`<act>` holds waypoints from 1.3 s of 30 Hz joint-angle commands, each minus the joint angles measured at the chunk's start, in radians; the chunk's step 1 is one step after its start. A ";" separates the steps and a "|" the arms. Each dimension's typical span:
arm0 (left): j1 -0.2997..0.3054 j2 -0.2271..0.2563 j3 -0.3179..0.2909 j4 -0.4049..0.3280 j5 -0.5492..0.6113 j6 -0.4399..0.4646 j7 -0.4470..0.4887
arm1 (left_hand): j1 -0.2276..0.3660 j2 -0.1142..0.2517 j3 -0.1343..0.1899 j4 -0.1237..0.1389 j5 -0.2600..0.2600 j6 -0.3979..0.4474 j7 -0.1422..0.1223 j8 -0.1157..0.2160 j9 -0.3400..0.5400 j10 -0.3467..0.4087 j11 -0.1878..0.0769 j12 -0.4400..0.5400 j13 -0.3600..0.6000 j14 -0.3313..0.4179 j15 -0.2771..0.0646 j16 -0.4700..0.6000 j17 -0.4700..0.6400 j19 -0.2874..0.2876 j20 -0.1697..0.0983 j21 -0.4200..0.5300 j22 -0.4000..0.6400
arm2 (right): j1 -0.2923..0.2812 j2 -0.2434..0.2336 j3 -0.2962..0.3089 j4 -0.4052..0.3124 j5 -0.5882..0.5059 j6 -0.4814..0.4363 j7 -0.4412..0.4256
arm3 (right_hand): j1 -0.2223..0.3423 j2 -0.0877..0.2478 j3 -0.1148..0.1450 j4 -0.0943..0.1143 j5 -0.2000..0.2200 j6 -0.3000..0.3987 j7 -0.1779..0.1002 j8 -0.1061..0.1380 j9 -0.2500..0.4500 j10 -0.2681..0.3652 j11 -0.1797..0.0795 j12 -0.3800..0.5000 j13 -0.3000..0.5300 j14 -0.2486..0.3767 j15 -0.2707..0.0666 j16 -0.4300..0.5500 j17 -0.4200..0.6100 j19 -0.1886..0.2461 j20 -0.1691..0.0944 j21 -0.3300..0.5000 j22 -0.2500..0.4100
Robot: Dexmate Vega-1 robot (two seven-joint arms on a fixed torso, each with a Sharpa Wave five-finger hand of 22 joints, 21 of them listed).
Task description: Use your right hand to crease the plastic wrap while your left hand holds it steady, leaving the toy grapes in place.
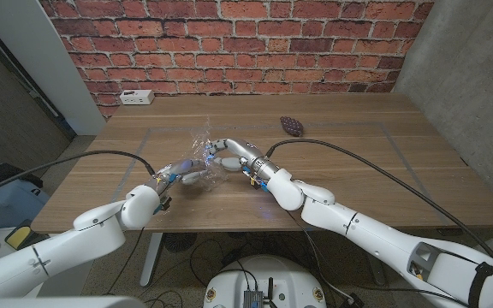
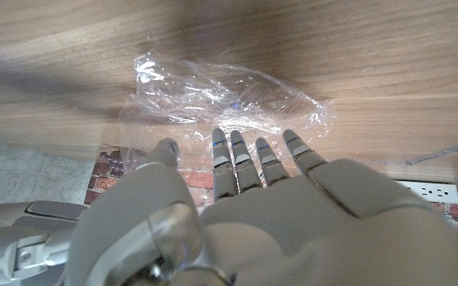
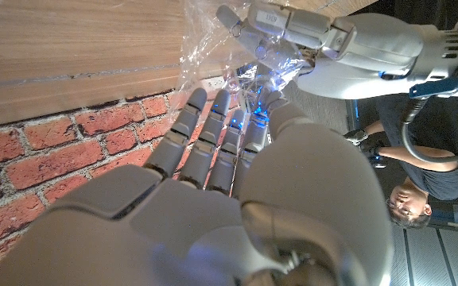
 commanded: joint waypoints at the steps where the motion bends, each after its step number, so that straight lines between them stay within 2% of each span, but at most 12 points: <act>1: 0.071 0.032 -0.048 -0.083 0.029 0.069 0.060 | -0.006 0.002 0.002 -0.010 0.000 0.020 0.001 0.005 0.000 0.011 0.003 0.001 0.003 0.011 -0.023 0.005 0.004 -0.001 0.010 0.007 0.000 | 0.001 0.003 0.011 0.007 -0.009 0.027 0.035 | 0.000 0.002 0.011 -0.002 0.002 0.001 0.005 0.007 0.001 0.001 0.000 0.000 0.001 -0.004 -0.106 -0.009 -0.002 -0.005 0.001 -0.005 0.005; 5: 0.108 0.054 -0.068 -0.135 0.044 0.119 0.072 | -0.010 0.002 0.005 -0.014 0.000 0.052 0.007 0.012 0.000 0.024 0.011 0.006 0.003 0.042 -0.019 0.014 0.005 0.005 0.017 0.010 0.000 | 0.001 0.008 0.015 0.011 -0.002 0.029 0.042 | -0.003 0.001 0.012 -0.001 0.001 0.002 0.006 0.009 -0.001 0.000 0.000 -0.001 0.001 -0.004 -0.105 -0.010 -0.003 -0.006 0.002 -0.005 0.005; 8: 0.162 0.069 -0.107 -0.166 0.038 0.115 0.108 | -0.038 0.006 0.014 -0.014 -0.002 0.109 0.017 0.016 0.001 0.097 0.022 0.027 0.004 0.171 -0.005 0.041 0.010 0.034 0.050 0.022 0.001 | 0.001 0.012 0.016 0.013 0.003 0.028 0.049 | -0.003 0.001 0.013 -0.001 0.000 0.003 0.004 0.010 -0.002 0.000 0.003 -0.001 0.000 -0.005 -0.106 -0.011 -0.003 -0.008 0.002 -0.005 0.004; 10: 0.206 0.079 -0.138 -0.181 0.036 0.098 0.142 | -0.055 0.007 0.026 -0.018 -0.004 0.184 0.045 0.028 0.002 0.168 0.021 0.041 0.006 0.257 0.007 0.050 0.012 0.077 0.061 0.039 0.003 | 0.003 0.014 0.015 0.016 0.011 0.030 0.060 | -0.002 -0.001 0.015 -0.002 0.000 0.003 0.004 0.011 -0.002 -0.002 -0.001 -0.002 0.000 -0.005 -0.106 -0.012 -0.004 -0.008 0.002 -0.005 0.004; 11: 0.227 0.085 -0.155 -0.190 0.032 0.091 0.151 | -0.060 0.008 0.030 -0.020 -0.004 0.200 0.048 0.028 0.003 0.193 0.034 0.047 0.007 0.281 0.000 0.052 0.013 0.102 0.061 0.050 0.005 | 0.004 0.015 0.014 0.016 0.012 0.029 0.065 | -0.003 -0.001 0.015 -0.002 0.000 0.002 0.004 0.011 -0.003 -0.003 0.003 -0.002 -0.001 -0.006 -0.106 -0.013 -0.004 -0.008 0.002 -0.005 0.004; 13: 0.264 0.094 -0.182 -0.208 0.033 0.089 0.164 | -0.076 0.009 0.046 -0.024 -0.003 0.298 0.062 0.047 0.006 0.289 0.032 0.068 0.010 0.373 -0.009 0.063 0.015 0.163 0.051 0.079 0.012 | 0.004 0.017 0.013 0.015 0.012 0.024 0.071 | -0.002 -0.003 0.017 -0.004 -0.001 0.002 0.004 0.013 -0.003 -0.007 0.001 -0.003 -0.001 -0.010 -0.102 -0.016 -0.006 -0.007 0.003 -0.004 0.004; 15: 0.298 0.100 -0.207 -0.223 0.035 0.088 0.174 | -0.098 0.009 0.065 -0.028 -0.001 0.412 0.083 0.066 0.009 0.384 0.062 0.084 0.015 0.468 -0.010 0.069 0.016 0.218 0.034 0.108 0.018 | 0.005 0.019 0.012 0.015 0.011 0.024 0.074 | -0.003 -0.003 0.018 -0.003 -0.001 0.000 0.002 0.013 -0.004 -0.008 0.003 -0.004 -0.002 -0.018 -0.097 -0.021 -0.006 -0.008 0.003 -0.004 0.004; 16: 0.313 0.101 -0.218 -0.228 0.039 0.087 0.181 | -0.103 0.008 0.070 -0.031 -0.001 0.431 0.089 0.066 0.010 0.407 0.083 0.088 0.016 0.495 -0.005 0.071 0.016 0.237 0.032 0.118 0.020 | 0.005 0.020 0.011 0.015 0.011 0.023 0.074 | -0.003 -0.003 0.019 -0.003 -0.001 -0.001 0.003 0.014 -0.004 -0.010 0.000 -0.004 -0.002 -0.018 -0.097 -0.021 -0.006 -0.007 0.002 -0.004 0.004; 17: 0.328 0.101 -0.228 -0.234 0.044 0.090 0.187 | -0.106 0.008 0.075 -0.033 -0.001 0.444 0.093 0.066 0.011 0.431 0.088 0.093 0.017 0.518 -0.004 0.073 0.016 0.255 0.027 0.128 0.022 | 0.005 0.021 0.011 0.014 0.008 0.022 0.073 | -0.002 -0.003 0.020 -0.004 -0.001 -0.001 0.003 0.014 -0.005 -0.013 0.007 -0.005 -0.002 -0.018 -0.098 -0.022 -0.007 -0.007 0.003 -0.003 0.004; 24: 0.423 0.088 -0.299 -0.269 0.072 0.099 0.199 | -0.131 0.012 0.103 -0.040 0.003 0.590 0.115 0.097 0.020 0.561 0.104 0.131 0.041 0.688 -0.004 0.102 0.023 0.348 0.011 0.189 0.040 | 0.000 0.025 0.009 0.004 -0.003 0.005 0.069 | -0.004 -0.003 0.021 -0.004 -0.003 -0.005 0.004 0.017 -0.007 -0.016 0.008 -0.006 -0.004 -0.024 -0.096 -0.022 -0.003 -0.008 0.003 -0.003 0.004; 30: 0.526 0.049 -0.383 -0.275 0.098 0.033 0.210 | -0.130 0.018 0.123 -0.050 0.007 0.642 0.113 0.121 0.039 0.616 0.102 0.150 0.055 0.745 -0.002 0.117 0.032 0.360 0.012 0.207 0.047 | -0.009 0.024 0.006 -0.011 -0.012 -0.018 0.068 | -0.004 -0.003 0.021 -0.005 -0.004 -0.005 0.003 0.019 -0.008 -0.019 0.003 -0.006 -0.005 -0.027 -0.095 -0.022 0.000 -0.009 0.003 -0.002 0.004; 39: 0.674 -0.082 -0.552 -0.238 0.099 -0.271 0.153 | -0.128 0.020 0.140 -0.059 0.011 0.671 0.119 0.141 0.054 0.650 0.104 0.162 0.067 0.782 -0.004 0.127 0.037 0.370 0.011 0.221 0.051 | -0.004 0.031 -0.023 -0.018 -0.040 -0.054 0.095 | -0.005 -0.006 0.022 -0.007 -0.006 -0.007 -0.001 0.022 -0.012 -0.030 -0.001 -0.009 -0.006 -0.043 -0.100 -0.028 0.001 -0.010 0.001 -0.002 0.004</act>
